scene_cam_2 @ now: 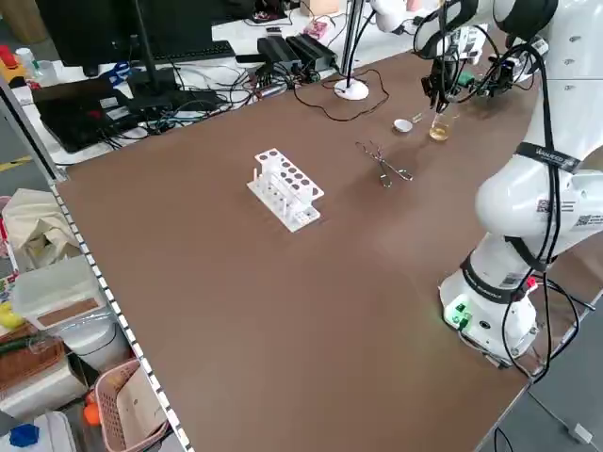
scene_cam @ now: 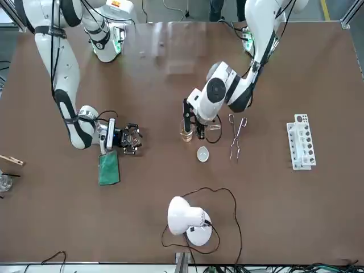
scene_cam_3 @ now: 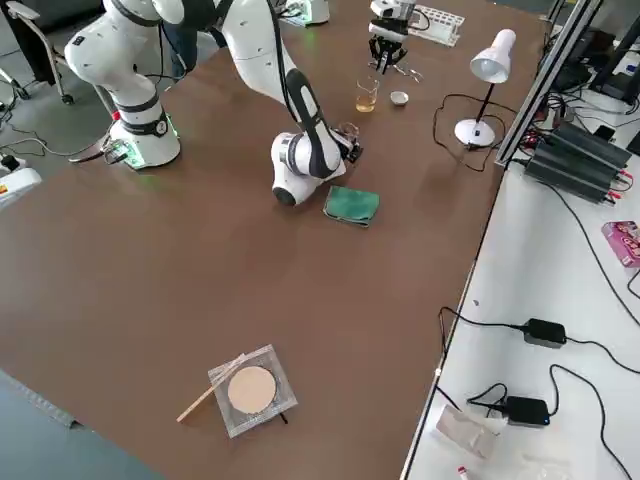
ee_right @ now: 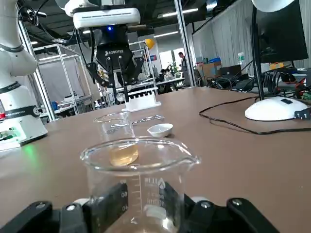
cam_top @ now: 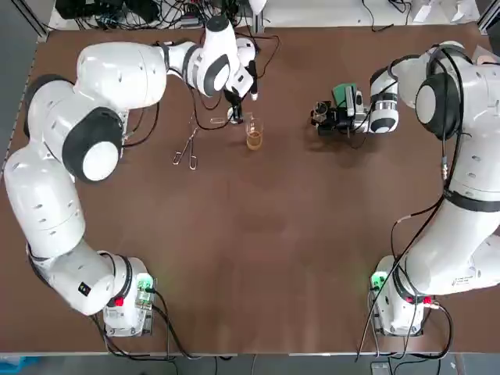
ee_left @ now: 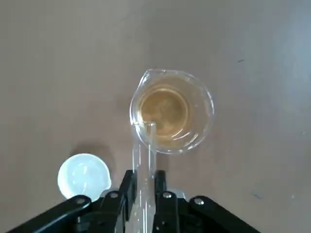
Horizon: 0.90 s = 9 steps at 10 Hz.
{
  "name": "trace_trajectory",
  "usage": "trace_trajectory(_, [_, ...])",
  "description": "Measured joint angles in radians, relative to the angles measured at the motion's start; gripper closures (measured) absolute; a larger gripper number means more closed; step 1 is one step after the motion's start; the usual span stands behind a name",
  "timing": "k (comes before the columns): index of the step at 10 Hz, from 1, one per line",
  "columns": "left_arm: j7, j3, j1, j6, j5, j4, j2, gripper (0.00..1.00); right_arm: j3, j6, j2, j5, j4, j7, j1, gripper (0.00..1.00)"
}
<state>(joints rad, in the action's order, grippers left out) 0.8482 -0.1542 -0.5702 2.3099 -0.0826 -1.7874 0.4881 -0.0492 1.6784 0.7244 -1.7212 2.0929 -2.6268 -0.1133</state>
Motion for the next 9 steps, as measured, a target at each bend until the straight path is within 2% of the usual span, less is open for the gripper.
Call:
trace_trajectory(5, [-0.03,0.0,-0.018,0.002,0.026,0.0,0.001,0.79,0.0,0.0,0.002,0.0,0.0,-0.002,0.0,0.62])
trace_trajectory(9, [-0.089,0.0,-0.028,0.003,0.111,0.001,0.001,0.79,0.0,0.0,0.003,0.0,0.0,-0.007,0.0,0.62])
